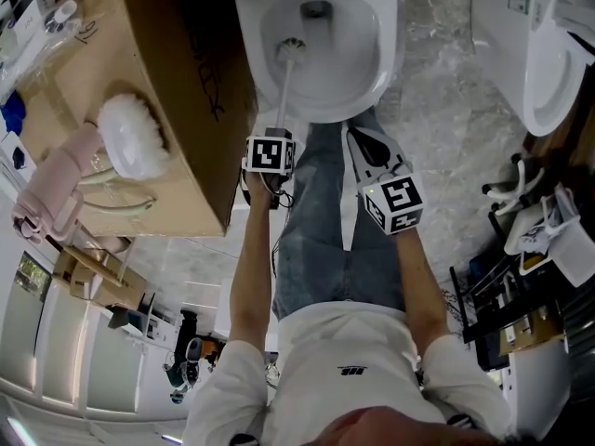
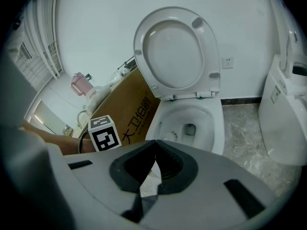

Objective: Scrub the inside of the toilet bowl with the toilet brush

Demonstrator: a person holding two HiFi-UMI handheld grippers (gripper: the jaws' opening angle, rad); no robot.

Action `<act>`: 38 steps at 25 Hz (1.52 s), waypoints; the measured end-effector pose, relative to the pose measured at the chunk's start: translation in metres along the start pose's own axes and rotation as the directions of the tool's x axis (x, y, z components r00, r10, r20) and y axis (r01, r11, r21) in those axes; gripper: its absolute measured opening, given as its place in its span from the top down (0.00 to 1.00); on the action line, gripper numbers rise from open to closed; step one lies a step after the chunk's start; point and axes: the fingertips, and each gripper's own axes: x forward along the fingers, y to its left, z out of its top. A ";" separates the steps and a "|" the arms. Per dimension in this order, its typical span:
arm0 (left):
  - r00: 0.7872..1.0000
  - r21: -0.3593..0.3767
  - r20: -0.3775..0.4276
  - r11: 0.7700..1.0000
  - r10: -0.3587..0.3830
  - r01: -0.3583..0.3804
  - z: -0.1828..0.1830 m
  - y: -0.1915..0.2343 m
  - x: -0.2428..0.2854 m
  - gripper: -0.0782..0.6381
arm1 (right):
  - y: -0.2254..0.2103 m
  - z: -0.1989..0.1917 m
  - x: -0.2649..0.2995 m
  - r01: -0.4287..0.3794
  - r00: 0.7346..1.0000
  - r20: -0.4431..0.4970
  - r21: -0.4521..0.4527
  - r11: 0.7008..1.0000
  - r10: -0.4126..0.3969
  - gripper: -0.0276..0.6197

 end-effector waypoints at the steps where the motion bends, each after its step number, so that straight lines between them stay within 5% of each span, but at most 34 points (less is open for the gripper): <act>1: 1.000 0.001 -0.008 1.000 0.000 0.000 -0.001 -0.001 0.001 0.57 | -0.002 -0.001 -0.001 0.002 1.000 -0.001 0.005 1.000 -0.002 0.96; 22: 0.989 0.048 -0.142 0.997 -0.048 0.055 -0.022 -0.032 0.015 0.57 | -0.028 -0.003 -0.010 0.009 1.000 0.001 0.046 0.999 -0.009 0.96; 38: 0.985 0.124 -0.149 0.987 -0.086 0.105 -0.004 -0.076 0.028 0.57 | -0.044 -0.007 -0.014 0.005 1.000 -0.025 0.057 0.998 -0.003 0.96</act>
